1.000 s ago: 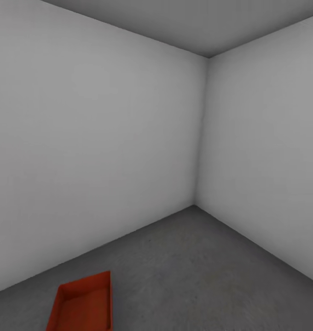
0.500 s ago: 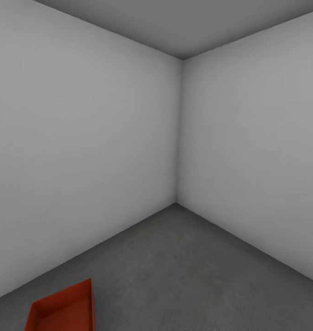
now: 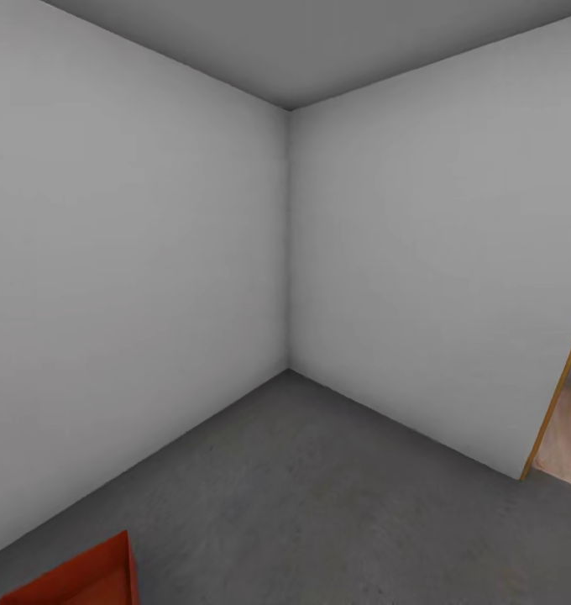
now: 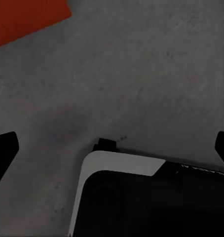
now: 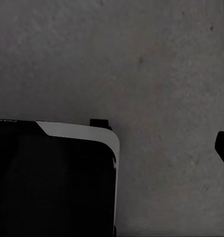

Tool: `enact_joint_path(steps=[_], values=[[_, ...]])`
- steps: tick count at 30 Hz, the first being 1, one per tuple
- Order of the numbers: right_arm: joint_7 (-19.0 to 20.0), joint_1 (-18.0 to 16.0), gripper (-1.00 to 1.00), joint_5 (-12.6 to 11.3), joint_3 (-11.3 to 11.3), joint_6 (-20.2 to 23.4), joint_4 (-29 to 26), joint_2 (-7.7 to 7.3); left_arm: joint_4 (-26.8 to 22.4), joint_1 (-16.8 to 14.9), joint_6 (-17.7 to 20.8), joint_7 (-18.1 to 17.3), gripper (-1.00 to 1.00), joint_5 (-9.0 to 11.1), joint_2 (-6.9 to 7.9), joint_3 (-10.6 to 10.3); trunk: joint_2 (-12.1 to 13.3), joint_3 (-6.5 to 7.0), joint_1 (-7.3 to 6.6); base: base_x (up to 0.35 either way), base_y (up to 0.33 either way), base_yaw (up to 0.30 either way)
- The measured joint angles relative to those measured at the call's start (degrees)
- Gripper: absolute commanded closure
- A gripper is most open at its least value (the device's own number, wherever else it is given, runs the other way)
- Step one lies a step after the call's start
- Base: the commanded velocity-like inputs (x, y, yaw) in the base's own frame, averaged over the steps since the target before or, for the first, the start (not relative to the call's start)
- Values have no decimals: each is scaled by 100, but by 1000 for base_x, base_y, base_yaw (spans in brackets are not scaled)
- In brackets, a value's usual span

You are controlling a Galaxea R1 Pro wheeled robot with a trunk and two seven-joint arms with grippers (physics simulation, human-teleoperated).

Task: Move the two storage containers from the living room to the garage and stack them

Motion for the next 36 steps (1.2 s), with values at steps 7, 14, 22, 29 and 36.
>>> enact_joint_path(steps=[7, 14, 22, 29, 36], values=[[0, 0, -100, 0, 0, 0, 1, 2, -1, 0, 0, 0, -100, 0, -5, 0, 0, 0, 0, 0, 0, -298], [2, 0, -100, 0, 0, 0, 0, 3, -2, 0, 0, 0, -100, -5, 0, 0, 0, 0, 0, 0, 0, -298], [2, -1, -100, 0, 0, 0, 1, 3, -2, 0, 0, 0, -100, 0, -3, 0, 0, 0, 0, 0, 0, -298], [2, 0, -100, 0, 0, 0, 1, 3, -2, 0, 0, 0, -100, -1, -4, 0, 0, 0, 0, 0, 0, -298], [0, 0, -100, 0, 0, 0, 2, 1, -2, 0, 0, 0, -100, 1, -4, 0, 0, 0, 0, 0, 0, -298]])
